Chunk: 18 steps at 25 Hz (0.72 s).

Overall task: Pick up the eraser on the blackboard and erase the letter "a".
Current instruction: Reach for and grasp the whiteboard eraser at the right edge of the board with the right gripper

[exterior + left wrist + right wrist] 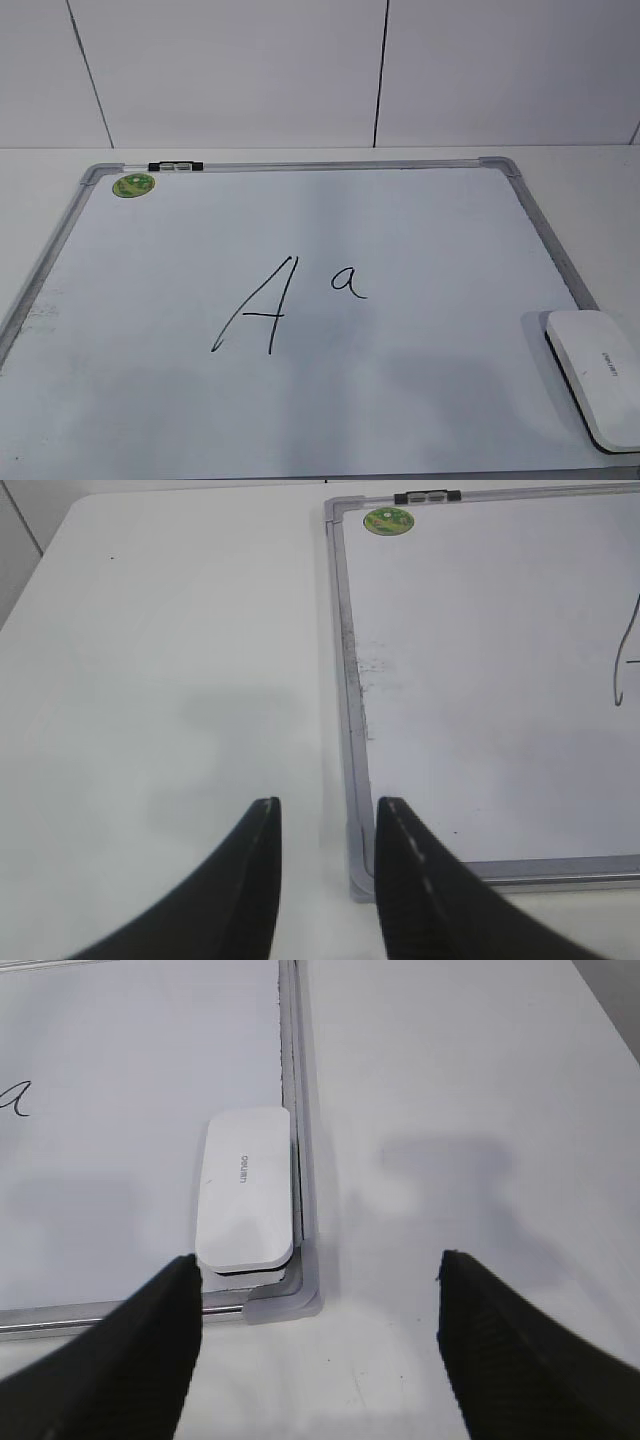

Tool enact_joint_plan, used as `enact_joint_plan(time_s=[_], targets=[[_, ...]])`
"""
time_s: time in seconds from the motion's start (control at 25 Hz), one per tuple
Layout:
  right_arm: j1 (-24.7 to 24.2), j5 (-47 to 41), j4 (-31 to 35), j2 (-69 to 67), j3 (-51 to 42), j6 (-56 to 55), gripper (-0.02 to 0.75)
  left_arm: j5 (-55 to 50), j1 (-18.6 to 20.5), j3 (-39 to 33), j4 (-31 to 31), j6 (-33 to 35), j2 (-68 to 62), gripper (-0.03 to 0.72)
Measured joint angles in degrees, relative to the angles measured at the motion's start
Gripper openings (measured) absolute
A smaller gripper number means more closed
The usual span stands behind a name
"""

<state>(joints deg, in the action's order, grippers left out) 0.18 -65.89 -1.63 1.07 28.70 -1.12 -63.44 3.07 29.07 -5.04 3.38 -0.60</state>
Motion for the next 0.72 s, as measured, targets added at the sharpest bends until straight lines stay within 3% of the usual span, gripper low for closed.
enact_joint_plan(time_s=[0.72], targets=[[0.0,0.1,0.9,0.0,0.0,0.0,0.557,0.0,0.0,0.0,0.0,0.0,0.0,0.245]])
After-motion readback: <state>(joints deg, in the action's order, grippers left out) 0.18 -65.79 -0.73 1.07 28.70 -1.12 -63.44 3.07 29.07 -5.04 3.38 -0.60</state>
